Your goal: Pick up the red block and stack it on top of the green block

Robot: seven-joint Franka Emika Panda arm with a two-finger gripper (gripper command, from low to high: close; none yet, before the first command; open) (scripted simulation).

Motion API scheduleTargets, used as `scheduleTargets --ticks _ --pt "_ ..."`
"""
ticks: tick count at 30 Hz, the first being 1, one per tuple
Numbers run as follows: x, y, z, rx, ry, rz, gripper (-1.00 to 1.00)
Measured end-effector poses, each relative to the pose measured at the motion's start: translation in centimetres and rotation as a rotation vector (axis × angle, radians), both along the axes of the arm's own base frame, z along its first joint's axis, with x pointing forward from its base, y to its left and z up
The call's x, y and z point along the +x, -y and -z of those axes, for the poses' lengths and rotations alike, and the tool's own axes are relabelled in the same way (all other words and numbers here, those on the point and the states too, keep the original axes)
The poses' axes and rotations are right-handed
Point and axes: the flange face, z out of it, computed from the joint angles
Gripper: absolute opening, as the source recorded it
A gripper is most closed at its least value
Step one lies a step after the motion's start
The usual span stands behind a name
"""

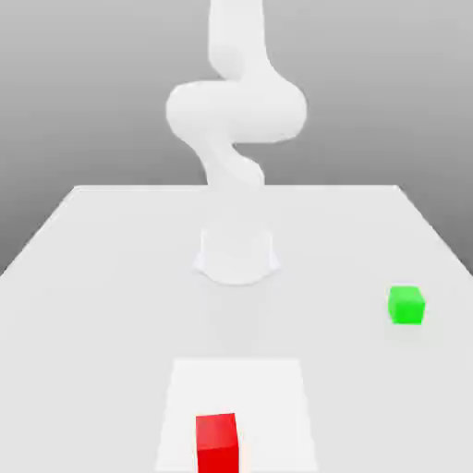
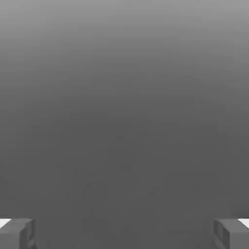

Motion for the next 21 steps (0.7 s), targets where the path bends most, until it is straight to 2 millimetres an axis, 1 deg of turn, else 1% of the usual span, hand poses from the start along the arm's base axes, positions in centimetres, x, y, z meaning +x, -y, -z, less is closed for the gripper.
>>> scheduleTargets --ticks 2,5,8,11,14,16,18,21 --pt "2.6 0.2 3.3 0.000 -0.061 -0.011 0.00" --pt "5.8 0.5 8.3 -0.002 -0.147 -0.025 0.00" --pt "8.4 0.7 13.6 -0.004 -0.232 -0.039 0.00" --pt "10.3 0.9 19.1 -0.008 -0.317 -0.052 0.00" --pt "11.6 1.0 24.8 -0.014 -0.402 -0.063 0.00" --pt "12.1 1.2 28.6 -0.018 -0.458 -0.071 0.00" --pt "12.2 1.4 32.4 -0.023 -0.515 -0.077 0.00" --pt "11.9 1.6 38.1 -0.032 -0.600 -0.088 0.00"
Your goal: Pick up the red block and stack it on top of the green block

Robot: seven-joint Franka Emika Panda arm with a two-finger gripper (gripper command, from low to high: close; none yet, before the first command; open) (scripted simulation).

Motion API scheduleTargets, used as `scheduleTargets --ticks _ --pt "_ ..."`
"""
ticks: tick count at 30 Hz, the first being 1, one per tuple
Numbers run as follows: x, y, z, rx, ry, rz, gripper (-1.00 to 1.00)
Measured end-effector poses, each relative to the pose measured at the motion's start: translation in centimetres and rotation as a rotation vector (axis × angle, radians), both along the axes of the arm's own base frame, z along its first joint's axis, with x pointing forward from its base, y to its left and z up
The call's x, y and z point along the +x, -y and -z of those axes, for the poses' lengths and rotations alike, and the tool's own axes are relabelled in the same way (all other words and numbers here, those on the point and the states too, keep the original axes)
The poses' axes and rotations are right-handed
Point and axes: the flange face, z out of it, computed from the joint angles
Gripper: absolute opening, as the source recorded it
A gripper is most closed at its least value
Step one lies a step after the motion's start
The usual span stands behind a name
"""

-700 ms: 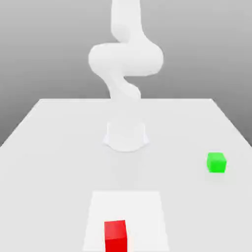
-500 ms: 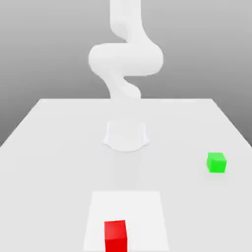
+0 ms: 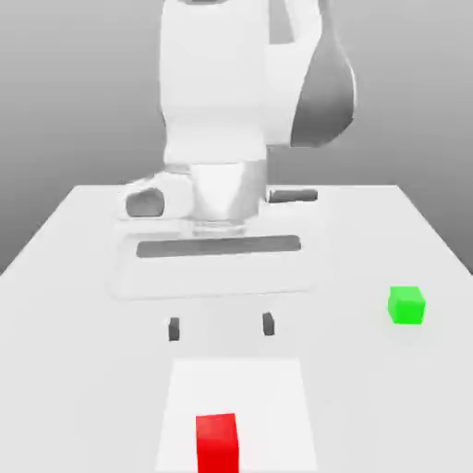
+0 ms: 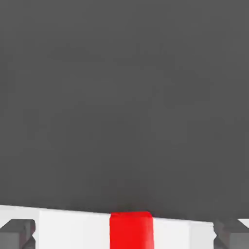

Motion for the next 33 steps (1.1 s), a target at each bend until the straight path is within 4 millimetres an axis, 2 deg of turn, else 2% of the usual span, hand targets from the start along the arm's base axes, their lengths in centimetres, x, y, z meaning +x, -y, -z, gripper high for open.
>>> scheduleTargets --ticks 4,8,9,16,21,24,27,30,33 --pt "-1.3 0.4 7.3 -0.015 -0.106 -0.016 0.00" --pt "-1.5 0.5 12.8 -0.018 -0.126 -0.019 0.00" --pt "-1.6 0.5 14.1 -0.018 -0.126 -0.019 -1.00" --pt "-1.6 0.5 14.3 -0.018 -0.127 -0.019 -1.00" --pt "-1.7 0.0 8.9 -0.014 -0.127 -0.026 -1.00" --pt "-2.9 -5.5 7.5 0.017 -0.123 -0.109 -1.00" --pt "-5.1 -11.6 6.4 0.044 -0.121 -0.210 -1.00" --pt "-8.6 -18.3 5.4 0.059 -0.123 -0.341 -1.00" --pt "-12.4 -23.1 4.6 0.063 -0.125 -0.448 -1.00"
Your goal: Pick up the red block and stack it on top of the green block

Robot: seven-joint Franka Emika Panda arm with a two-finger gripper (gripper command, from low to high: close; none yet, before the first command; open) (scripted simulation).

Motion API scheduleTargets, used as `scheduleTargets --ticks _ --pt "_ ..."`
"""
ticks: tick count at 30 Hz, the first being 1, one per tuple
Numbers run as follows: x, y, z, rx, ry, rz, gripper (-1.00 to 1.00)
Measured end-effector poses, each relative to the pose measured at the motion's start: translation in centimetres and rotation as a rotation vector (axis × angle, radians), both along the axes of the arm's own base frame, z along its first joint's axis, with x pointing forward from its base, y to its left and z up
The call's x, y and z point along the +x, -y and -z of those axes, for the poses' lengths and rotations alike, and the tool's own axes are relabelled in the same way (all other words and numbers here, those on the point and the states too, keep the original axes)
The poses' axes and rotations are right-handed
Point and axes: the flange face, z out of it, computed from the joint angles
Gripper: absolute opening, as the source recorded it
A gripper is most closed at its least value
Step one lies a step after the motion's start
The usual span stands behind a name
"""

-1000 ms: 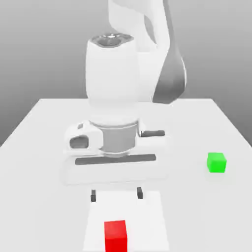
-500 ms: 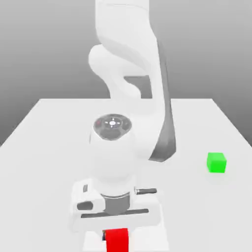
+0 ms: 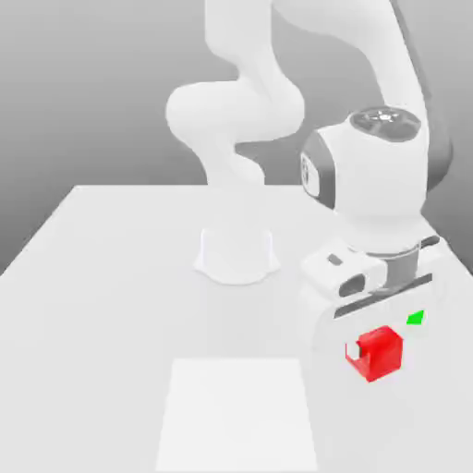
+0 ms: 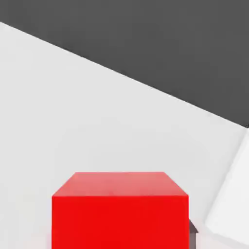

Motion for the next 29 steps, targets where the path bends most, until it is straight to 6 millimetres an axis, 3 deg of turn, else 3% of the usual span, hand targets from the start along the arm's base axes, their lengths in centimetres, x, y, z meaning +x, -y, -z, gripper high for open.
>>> scheduleTargets --ticks 5,10,14,27,28,29 --pt "-6.9 -5.5 -0.8 -0.006 0.005 -0.154 -1.00" --pt "-13.9 -8.6 -0.8 -0.040 0.020 -0.297 -1.00" --pt "-19.4 -9.8 -0.2 -0.084 0.043 -0.414 -1.00" --pt "-20.3 -9.9 6.3 -0.098 0.053 -0.433 -1.00" --pt "-20.4 -9.9 6.6 -0.097 0.051 -0.435 1.00" --pt "-20.5 -9.9 6.6 -0.097 0.051 -0.436 1.00"
